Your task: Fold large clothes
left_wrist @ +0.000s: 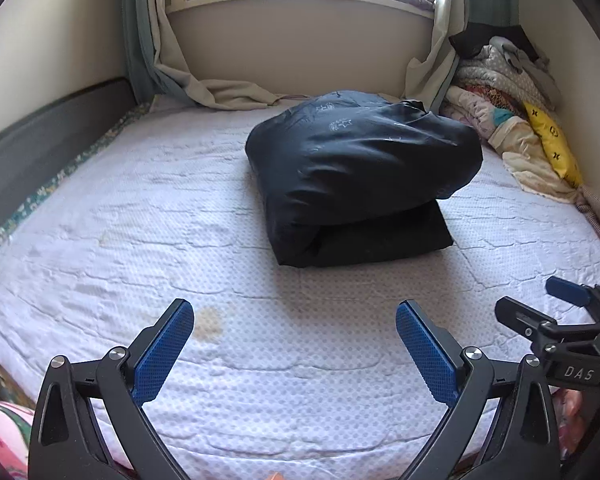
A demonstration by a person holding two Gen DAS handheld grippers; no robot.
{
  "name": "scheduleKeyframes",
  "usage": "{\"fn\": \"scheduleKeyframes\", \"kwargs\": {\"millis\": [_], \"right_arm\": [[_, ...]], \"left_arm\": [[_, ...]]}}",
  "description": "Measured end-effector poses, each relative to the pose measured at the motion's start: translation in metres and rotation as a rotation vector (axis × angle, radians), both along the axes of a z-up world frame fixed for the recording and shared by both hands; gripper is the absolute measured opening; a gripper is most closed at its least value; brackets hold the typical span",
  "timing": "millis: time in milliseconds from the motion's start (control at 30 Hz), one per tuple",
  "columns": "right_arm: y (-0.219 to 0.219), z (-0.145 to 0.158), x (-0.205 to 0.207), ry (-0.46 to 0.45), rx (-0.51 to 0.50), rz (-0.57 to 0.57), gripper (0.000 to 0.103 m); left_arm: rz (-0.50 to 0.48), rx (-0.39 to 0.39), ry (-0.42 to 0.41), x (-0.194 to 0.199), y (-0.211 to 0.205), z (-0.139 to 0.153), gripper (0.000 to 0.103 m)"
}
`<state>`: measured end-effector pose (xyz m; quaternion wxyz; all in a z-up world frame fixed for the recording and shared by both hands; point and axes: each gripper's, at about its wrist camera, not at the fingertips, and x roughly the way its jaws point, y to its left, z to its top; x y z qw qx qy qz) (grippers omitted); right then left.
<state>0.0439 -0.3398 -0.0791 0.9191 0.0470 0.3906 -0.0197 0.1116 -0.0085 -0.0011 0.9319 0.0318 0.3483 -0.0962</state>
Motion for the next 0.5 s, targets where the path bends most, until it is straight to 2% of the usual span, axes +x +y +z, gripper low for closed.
{"fn": "scheduleKeyframes", "kwargs": {"millis": [167,500], "right_arm": [[-0.0035,-0.0005,0.0004,-0.009,0.017,-0.013,0.103],[-0.0045,-0.0031,0.002,0.007,0.019,-0.027,0.103]], "left_arm": [[0.035,0.038,-0.002,0.0029,0.0003,-0.0066,0.103],[0.037,0.056,0.003,0.0027,-0.0024,-0.0103,0.103]]}}
